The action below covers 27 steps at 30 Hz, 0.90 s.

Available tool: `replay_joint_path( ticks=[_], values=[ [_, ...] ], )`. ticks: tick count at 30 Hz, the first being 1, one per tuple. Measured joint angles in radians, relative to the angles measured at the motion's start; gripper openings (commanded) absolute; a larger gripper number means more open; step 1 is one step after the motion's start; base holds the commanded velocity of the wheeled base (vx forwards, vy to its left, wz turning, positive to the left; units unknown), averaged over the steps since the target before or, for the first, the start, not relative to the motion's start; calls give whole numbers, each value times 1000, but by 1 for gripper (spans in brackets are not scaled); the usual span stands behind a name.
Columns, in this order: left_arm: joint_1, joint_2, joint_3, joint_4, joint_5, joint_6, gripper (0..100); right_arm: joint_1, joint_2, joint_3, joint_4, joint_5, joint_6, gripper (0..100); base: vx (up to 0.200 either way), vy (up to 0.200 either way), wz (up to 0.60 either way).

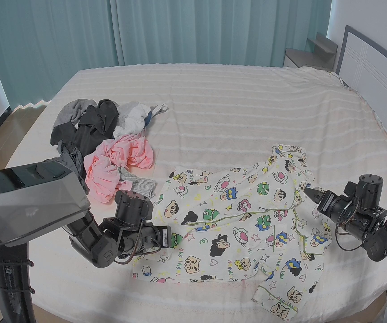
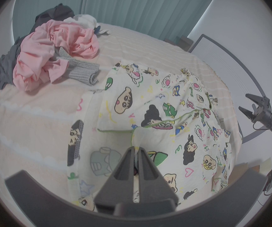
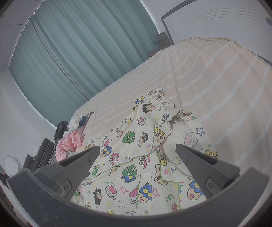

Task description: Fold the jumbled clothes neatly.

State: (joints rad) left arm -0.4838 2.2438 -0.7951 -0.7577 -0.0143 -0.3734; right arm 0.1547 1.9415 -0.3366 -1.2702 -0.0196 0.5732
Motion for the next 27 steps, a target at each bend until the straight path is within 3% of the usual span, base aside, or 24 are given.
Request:
replay_joint_path(
  ticks=[16, 27],
  values=[
    [95, 3, -56, -6, -5, 112, 0, 5, 12, 12, 0, -6, -2, 100, 0, 0, 0],
    [104, -2, -111, 154, -117, 108, 0, 7, 32, 14, -3, -10, -3, 100, 0, 0, 0]
  ],
)
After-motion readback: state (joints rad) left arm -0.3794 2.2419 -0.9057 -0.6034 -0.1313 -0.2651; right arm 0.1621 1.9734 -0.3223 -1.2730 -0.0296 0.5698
